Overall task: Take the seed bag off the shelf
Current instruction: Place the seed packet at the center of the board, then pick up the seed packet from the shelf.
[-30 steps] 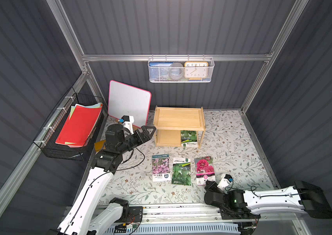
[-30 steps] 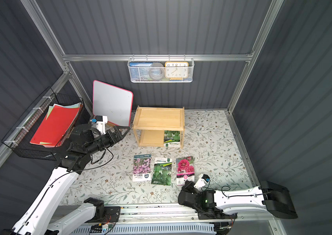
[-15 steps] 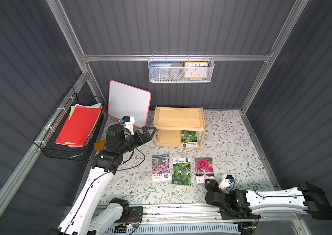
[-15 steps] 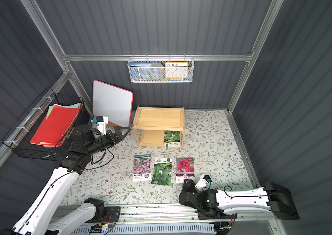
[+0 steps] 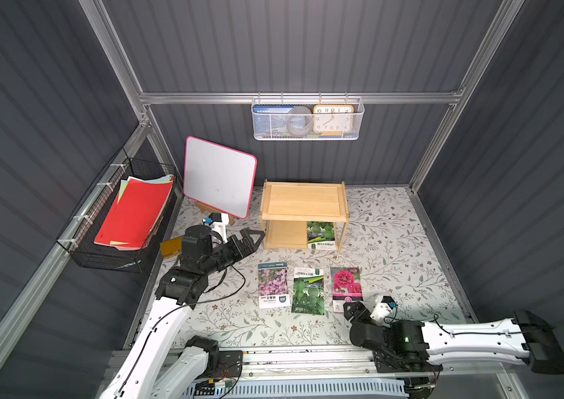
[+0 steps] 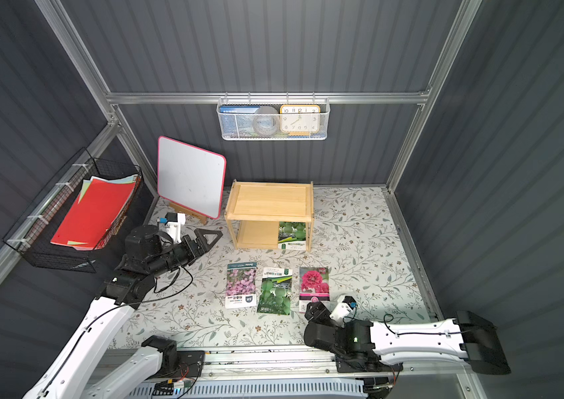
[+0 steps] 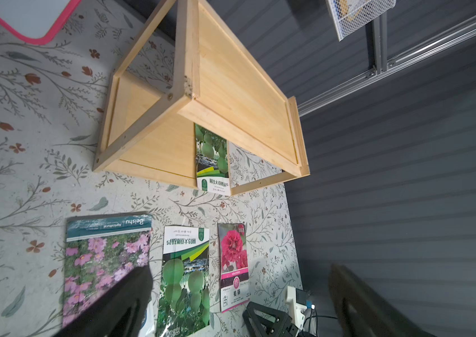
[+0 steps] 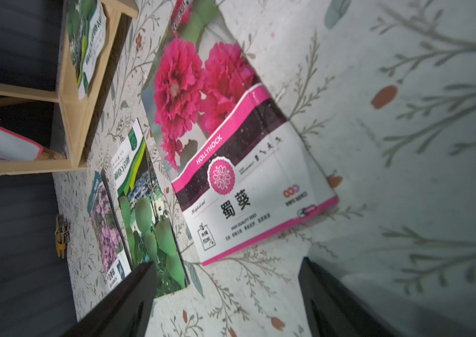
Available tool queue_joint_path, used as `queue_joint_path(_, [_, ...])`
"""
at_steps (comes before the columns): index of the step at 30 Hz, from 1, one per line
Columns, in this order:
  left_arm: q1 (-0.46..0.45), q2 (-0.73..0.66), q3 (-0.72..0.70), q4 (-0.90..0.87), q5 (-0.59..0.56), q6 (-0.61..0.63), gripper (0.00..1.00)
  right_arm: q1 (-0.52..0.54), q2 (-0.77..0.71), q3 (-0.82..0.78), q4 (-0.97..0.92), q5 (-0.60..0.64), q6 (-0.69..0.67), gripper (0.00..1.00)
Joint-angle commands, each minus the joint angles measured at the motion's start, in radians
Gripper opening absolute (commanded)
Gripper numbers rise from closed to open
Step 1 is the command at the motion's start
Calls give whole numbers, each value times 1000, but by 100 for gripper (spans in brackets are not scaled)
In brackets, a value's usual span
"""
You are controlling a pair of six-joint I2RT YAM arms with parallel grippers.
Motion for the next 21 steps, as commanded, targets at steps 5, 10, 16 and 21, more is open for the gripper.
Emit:
queue_joint_path(5, [-27, -40, -64, 62, 35, -67, 100, 1, 141, 168, -46, -77, -197, 92])
queue_joint_path(10, [-192, 23, -110, 213, -12, -151, 100, -10, 273, 332, -32, -61, -361, 93])
queue_joint_path(16, [-404, 256, -94, 432, -32, -201, 100, -39, 298, 400, 45, -59, -497, 93])
queue_joint_path(21, [-415, 337, -33, 370, -133, -178, 100, -110, 220, 352, 100, 5, -555, 93])
